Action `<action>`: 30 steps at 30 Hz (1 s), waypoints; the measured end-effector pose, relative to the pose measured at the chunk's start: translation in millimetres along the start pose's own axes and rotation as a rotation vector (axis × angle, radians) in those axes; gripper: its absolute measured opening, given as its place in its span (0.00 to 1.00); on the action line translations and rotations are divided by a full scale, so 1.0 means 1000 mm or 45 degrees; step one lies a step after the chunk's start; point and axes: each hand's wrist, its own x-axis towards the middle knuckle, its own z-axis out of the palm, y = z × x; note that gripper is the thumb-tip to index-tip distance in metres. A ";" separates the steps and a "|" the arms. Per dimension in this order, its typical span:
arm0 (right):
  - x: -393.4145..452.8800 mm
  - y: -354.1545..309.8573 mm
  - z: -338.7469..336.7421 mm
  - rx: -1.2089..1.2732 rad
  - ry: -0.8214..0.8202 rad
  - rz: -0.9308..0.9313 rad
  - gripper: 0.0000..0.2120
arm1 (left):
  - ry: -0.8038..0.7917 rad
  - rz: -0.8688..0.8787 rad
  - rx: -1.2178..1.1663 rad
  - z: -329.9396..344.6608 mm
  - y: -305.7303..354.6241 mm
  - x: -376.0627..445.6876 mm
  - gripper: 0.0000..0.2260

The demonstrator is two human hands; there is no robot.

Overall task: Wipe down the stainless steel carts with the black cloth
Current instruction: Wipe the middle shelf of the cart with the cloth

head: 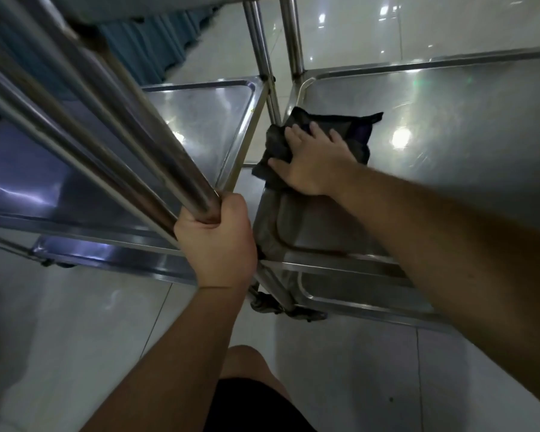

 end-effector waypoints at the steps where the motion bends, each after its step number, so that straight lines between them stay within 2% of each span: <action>1: -0.015 -0.008 0.005 -0.002 0.000 -0.022 0.41 | 0.000 -0.009 0.007 0.000 -0.001 -0.001 0.13; 4: -0.070 -0.016 0.023 0.018 -0.047 -0.254 0.38 | 0.018 -0.023 0.029 0.001 -0.001 -0.001 0.13; 7: -0.098 0.007 0.023 0.058 -0.151 -0.520 0.37 | 0.002 -0.019 0.034 0.001 0.000 -0.002 0.15; 9: -0.081 0.025 0.014 0.022 -0.137 -0.492 0.38 | 0.001 -0.025 0.045 0.001 0.001 -0.002 0.17; 12: -0.021 0.041 -0.003 0.012 -0.005 -0.163 0.35 | 0.006 -0.036 0.039 0.000 0.003 -0.001 0.18; 14: 0.020 0.041 -0.011 0.048 -0.001 0.030 0.35 | 0.005 -0.045 0.031 0.000 0.004 -0.001 0.16; 17: 0.060 0.026 -0.013 0.060 -0.046 0.140 0.39 | -0.006 -0.037 0.020 -0.001 0.001 -0.001 0.14; 22: 0.054 0.008 -0.009 0.018 -0.064 0.051 0.38 | -0.014 -0.018 -0.012 -0.001 -0.003 0.000 0.14; 26: -0.006 -0.017 0.013 -0.021 -0.027 -0.199 0.39 | -0.007 -0.011 -0.008 -0.001 -0.004 0.002 0.14; 30: -0.070 -0.038 0.034 -0.024 -0.082 -0.298 0.34 | 0.038 -0.061 0.061 -0.002 -0.005 0.002 0.10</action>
